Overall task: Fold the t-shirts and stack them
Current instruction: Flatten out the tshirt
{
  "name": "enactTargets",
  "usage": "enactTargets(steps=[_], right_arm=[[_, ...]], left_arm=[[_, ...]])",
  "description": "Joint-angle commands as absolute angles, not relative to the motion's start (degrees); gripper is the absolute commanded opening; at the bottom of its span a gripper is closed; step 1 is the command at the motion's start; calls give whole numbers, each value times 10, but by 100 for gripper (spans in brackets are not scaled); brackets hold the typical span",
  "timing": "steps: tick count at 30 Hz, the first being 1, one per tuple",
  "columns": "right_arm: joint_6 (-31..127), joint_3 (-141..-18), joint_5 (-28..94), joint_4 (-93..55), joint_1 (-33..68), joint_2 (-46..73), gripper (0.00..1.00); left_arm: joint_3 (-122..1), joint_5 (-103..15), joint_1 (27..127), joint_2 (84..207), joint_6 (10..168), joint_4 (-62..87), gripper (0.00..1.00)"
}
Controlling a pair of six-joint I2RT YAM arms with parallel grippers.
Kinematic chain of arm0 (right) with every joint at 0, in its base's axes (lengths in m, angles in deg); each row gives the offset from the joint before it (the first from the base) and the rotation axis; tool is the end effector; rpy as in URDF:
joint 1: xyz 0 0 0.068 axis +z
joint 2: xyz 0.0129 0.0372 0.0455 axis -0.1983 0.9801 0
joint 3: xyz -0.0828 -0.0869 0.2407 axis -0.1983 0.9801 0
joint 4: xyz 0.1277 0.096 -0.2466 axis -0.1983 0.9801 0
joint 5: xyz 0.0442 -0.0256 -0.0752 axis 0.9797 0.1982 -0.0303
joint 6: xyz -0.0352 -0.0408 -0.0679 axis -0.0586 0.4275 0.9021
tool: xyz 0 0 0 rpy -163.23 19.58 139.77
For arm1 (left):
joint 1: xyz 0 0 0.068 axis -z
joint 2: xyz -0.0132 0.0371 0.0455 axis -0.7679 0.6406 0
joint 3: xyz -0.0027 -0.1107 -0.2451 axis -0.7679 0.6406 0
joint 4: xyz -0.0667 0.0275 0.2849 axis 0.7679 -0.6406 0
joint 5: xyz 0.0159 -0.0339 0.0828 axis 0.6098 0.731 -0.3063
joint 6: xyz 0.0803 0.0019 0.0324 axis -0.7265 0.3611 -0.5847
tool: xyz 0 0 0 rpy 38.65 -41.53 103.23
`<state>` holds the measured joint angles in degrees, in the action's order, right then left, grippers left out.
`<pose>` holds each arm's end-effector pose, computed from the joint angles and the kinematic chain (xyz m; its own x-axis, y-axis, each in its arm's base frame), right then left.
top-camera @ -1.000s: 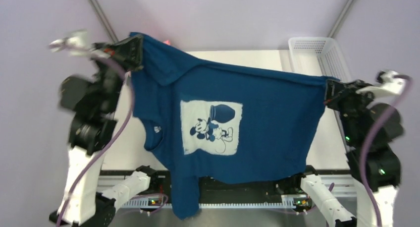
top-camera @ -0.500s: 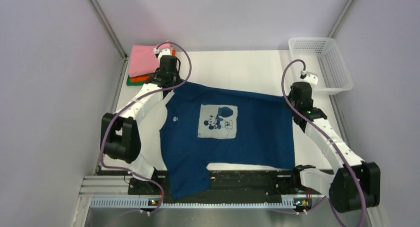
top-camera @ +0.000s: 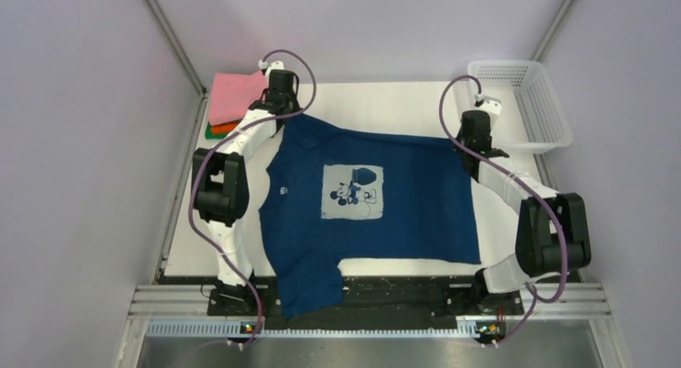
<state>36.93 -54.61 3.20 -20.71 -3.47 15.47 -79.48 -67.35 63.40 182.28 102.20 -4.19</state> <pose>0.3803 0.0239 0.1949 -0.4382 0.2280 -0.8695 0.3436 0.9363 0.0724 0.5112 -0.0996 0.2285 -0.5075 -0.3028 -0.8067 -0.2270 0.9501 -0.2138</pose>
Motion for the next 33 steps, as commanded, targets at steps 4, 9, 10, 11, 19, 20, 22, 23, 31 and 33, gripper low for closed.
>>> enactTargets(steps=[4,9,10,11,19,20,22,23,31,33], right_arm=[[376,-654,-29,-252,-49,279,8],[396,-785,-52,-225,-51,389,50],[400,-808,-41,-195,-52,401,68],[405,-829,-26,-172,-50,408,90],[407,-774,84,-110,3,335,99],[402,-758,97,-109,10,321,99],[390,-724,121,-108,21,292,99],[382,-707,134,-109,23,280,99],[344,-589,215,-140,37,235,99],[343,-581,220,-140,37,243,99]], left_arm=[[-938,-685,626,1929,1009,-41,10],[-1122,-700,626,2037,1005,-110,90],[-1149,-692,626,2047,1005,-124,96],[-1161,-682,626,2049,1005,-130,98],[-976,-583,626,1911,1058,-114,99],[-941,-565,626,1885,1067,-108,99],[-880,-540,626,1853,1088,-98,98],[-845,-531,626,1841,1101,-95,97],[-775,-466,628,1854,1165,-96,72],[-796,-449,628,1876,1169,-122,67]])
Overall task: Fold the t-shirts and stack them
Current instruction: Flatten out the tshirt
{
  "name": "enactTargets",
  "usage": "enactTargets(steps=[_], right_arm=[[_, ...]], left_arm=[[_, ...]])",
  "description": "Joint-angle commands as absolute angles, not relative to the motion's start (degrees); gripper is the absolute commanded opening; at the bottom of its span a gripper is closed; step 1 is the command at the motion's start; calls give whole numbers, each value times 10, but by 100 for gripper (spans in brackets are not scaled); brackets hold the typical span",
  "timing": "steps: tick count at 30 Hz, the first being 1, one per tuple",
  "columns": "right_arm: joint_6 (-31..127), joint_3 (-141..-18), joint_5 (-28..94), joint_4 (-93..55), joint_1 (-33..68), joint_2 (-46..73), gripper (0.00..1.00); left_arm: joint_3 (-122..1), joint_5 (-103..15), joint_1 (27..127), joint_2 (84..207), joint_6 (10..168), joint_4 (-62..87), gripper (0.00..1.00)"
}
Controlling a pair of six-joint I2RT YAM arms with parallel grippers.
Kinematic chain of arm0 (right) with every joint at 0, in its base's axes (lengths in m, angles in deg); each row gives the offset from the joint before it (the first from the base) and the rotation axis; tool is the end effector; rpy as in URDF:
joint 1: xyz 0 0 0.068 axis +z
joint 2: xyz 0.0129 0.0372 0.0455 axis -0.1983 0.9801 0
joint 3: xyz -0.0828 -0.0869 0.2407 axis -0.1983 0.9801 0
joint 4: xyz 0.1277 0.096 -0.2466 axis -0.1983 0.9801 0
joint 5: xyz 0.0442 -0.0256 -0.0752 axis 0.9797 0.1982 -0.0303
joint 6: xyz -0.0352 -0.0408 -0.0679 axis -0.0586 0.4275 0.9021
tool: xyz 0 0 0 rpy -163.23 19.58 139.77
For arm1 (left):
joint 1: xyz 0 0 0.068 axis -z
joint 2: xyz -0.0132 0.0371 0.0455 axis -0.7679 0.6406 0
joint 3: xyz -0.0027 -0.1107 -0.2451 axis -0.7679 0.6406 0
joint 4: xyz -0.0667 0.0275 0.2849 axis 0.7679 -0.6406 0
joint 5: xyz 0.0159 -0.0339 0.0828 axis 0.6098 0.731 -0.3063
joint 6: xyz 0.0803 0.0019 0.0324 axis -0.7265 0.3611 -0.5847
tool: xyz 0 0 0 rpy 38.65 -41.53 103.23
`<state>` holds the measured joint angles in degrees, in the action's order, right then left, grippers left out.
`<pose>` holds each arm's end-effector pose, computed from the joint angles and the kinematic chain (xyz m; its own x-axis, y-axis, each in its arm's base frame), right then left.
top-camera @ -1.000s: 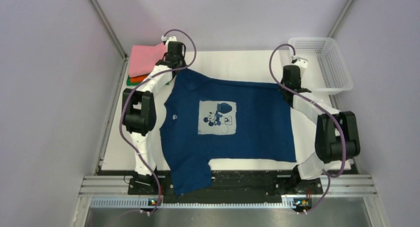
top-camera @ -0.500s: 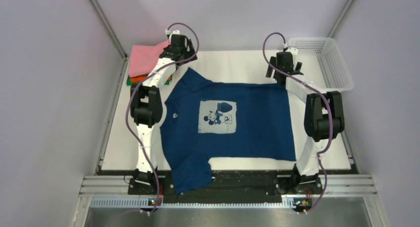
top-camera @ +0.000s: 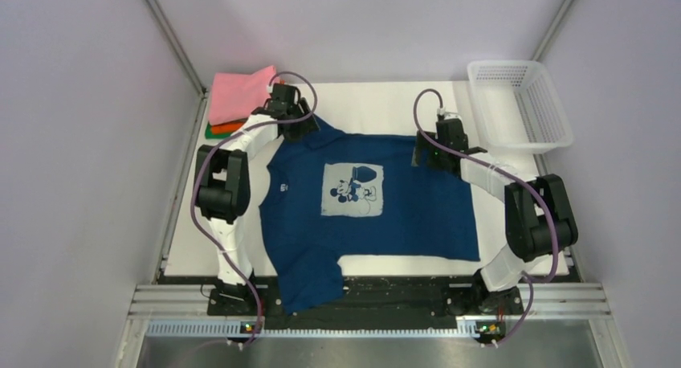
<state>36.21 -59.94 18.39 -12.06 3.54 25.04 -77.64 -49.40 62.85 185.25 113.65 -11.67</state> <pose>0.3875 0.0939 0.1478 -0.6994 0.1433 -0.7002 0.0565 0.9877 0.1457 0.4961 -0.1154 0.1738 -0.7231 -0.4486 -0.5253 -0.2257 0.8721 -0.4341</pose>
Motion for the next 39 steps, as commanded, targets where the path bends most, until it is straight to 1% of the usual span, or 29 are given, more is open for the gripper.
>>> enactTargets(steps=[1,4,13,21,27,32,39], right_arm=[[344,-579,217,-139,37,247,99],[343,-574,206,-139,38,258,99],[339,-570,189,-142,37,282,99],[337,-570,179,-140,37,293,99],[339,-575,172,-131,37,304,99],[343,-579,160,-125,36,305,99],[348,-586,154,-119,37,313,99]], left_arm=[[-809,-448,630,1889,1170,-135,65],[-821,-458,633,1910,1173,-151,62],[-810,-498,638,1926,1182,-157,61],[-840,-470,639,1958,1199,-134,51],[-865,-461,639,1958,1202,-122,50],[-875,-487,639,1952,1195,-133,50],[-923,-482,639,1998,1190,-147,49]])
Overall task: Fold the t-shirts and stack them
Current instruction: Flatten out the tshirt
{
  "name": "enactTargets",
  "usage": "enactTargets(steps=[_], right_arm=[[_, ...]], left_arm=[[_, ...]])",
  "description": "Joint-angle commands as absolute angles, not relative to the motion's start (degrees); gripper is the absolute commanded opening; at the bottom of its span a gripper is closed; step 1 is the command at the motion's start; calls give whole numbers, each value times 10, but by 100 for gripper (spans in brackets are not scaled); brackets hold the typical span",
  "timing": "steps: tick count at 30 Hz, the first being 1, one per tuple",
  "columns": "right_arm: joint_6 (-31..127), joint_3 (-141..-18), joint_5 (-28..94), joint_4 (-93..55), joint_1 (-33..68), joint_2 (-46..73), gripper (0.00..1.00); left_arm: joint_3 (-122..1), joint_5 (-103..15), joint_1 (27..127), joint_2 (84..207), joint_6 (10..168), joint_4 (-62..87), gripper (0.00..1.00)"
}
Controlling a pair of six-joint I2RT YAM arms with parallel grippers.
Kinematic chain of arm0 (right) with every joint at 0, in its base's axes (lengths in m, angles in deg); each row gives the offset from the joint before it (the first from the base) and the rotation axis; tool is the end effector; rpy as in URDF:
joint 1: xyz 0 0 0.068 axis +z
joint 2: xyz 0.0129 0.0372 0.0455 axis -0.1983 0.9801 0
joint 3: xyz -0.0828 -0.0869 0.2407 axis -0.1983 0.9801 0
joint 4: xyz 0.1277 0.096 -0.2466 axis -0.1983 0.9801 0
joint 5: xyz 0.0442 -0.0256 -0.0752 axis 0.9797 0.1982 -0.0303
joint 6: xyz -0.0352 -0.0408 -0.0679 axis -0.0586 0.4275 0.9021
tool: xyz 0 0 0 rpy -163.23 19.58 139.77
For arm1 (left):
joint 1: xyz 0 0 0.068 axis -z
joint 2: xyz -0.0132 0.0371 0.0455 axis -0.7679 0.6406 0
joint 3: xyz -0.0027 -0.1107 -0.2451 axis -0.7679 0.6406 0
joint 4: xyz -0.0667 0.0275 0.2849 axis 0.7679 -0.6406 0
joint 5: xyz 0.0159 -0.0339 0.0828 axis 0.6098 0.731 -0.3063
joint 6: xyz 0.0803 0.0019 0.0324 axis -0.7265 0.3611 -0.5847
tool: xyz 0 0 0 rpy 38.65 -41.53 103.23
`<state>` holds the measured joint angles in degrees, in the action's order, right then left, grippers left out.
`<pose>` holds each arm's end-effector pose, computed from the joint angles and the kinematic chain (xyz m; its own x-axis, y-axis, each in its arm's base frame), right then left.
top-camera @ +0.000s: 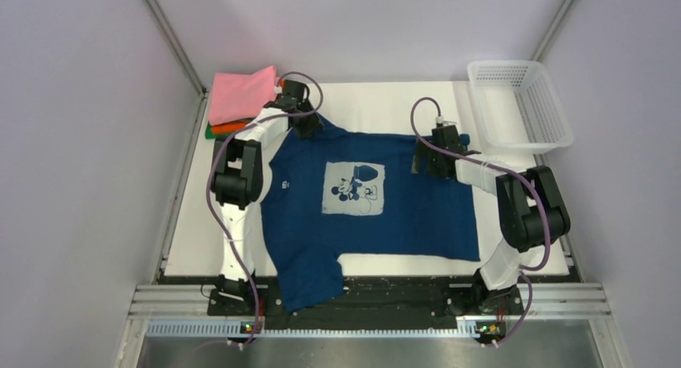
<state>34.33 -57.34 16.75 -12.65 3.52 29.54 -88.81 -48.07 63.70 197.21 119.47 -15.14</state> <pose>0.3791 0.0893 0.1037 -0.7629 0.1569 -0.6272 0.1132 0.9875 0.1093 0.5300 -0.1332 0.1351 -0.7467 -0.5132 -0.4233 -0.3093 0.8311 -0.4621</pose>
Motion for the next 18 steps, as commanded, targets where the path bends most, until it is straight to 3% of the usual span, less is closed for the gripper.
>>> enactTargets(steps=[1,9,11,13,18], right_arm=[[348,-588,153,-118,36,315,99],[355,-592,141,-112,36,314,99],[355,-592,138,-111,36,313,99],[356,-592,135,-111,36,312,99],[357,-591,127,-109,36,310,99]], left_arm=[[-926,-480,639,2003,1191,-149,48],[-908,-475,641,2004,1190,-154,36],[-900,-477,642,2000,1190,-153,24],[-897,-476,643,1995,1190,-151,1],[-889,-474,643,1965,1187,-125,0]])
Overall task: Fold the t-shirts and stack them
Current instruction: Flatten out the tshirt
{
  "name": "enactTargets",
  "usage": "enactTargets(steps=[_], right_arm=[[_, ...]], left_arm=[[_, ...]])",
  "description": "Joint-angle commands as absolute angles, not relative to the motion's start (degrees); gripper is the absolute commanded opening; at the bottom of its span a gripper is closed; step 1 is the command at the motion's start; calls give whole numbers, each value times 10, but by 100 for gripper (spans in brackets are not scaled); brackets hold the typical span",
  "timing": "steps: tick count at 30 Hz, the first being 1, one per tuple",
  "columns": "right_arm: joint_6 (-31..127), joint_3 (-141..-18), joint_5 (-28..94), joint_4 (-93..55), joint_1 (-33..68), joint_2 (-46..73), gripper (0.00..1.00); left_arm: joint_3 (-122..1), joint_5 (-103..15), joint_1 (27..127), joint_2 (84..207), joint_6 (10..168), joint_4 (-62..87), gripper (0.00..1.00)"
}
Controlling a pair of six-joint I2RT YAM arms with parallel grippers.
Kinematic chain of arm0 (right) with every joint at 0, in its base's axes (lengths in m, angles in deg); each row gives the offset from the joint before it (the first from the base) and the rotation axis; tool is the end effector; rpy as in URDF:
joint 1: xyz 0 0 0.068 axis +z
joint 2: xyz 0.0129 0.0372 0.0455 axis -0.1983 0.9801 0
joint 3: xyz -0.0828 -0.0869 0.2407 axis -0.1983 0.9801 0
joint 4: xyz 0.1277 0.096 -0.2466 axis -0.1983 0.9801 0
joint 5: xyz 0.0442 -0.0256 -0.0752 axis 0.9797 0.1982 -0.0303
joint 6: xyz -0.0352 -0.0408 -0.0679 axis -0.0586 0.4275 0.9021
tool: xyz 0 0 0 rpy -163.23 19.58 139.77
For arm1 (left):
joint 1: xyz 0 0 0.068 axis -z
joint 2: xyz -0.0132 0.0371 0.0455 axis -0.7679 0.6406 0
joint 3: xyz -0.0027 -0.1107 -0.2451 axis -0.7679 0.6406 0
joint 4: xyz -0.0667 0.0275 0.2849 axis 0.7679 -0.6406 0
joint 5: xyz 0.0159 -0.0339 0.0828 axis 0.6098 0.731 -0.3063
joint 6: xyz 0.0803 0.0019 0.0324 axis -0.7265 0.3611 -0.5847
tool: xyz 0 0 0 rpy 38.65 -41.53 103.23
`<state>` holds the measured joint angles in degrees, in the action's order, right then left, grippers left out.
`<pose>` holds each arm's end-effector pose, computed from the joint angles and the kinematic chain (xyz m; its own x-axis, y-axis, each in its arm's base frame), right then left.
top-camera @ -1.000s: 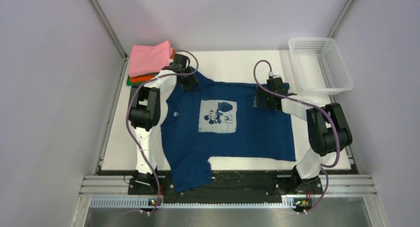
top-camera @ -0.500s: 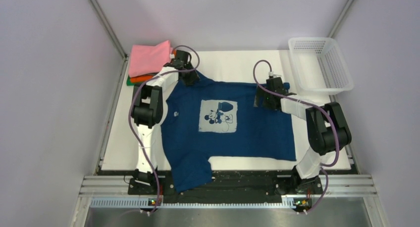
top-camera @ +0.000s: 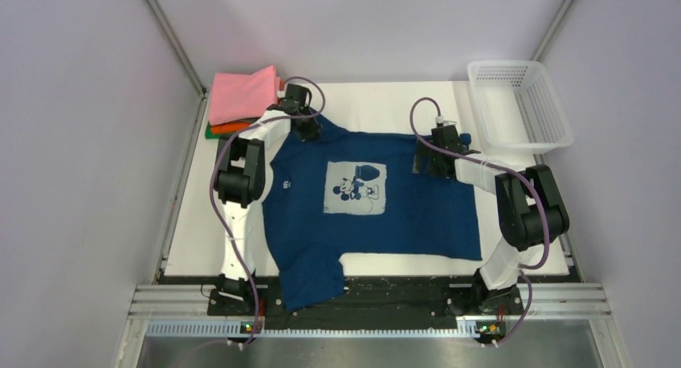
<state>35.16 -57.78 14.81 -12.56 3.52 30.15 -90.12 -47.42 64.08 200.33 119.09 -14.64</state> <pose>0.3812 0.0872 0.1025 -0.7599 0.1417 -0.6344 0.1228 0.9897 0.0741 0.5347 -0.1390 0.1155 -0.7657 -0.4987 -0.4063 -0.3040 0.8372 -0.4547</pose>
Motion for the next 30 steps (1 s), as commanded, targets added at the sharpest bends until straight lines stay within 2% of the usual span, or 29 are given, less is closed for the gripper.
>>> enactTargets(steps=[1,6,13,16,17,18,19,20,22,30], right_arm=[[358,-590,125,-108,36,309,99],[359,-589,122,-108,36,306,99],[361,-592,122,-106,34,304,99],[362,-594,118,-104,31,302,99],[362,-593,116,-104,30,301,99],[362,-593,116,-102,30,299,99],[361,-592,116,-103,30,297,99],[361,-590,118,-102,30,295,99],[359,-586,120,-103,31,290,99],[355,-590,121,-105,30,281,99]], left_arm=[[-886,-477,644,1957,1187,-116,0],[-925,-490,648,1963,1171,-83,0],[-1079,-439,653,2077,1113,-32,0],[-1184,-422,660,2147,1072,-2,0],[-1240,-425,661,2188,1064,-14,6],[-1289,-417,661,2216,1056,-22,36],[-1337,-420,661,2233,1054,-28,72],[-1343,-415,661,2237,1052,-19,87],[-1320,-407,662,2215,1045,17,97],[-1267,-459,679,2109,985,9,99]])
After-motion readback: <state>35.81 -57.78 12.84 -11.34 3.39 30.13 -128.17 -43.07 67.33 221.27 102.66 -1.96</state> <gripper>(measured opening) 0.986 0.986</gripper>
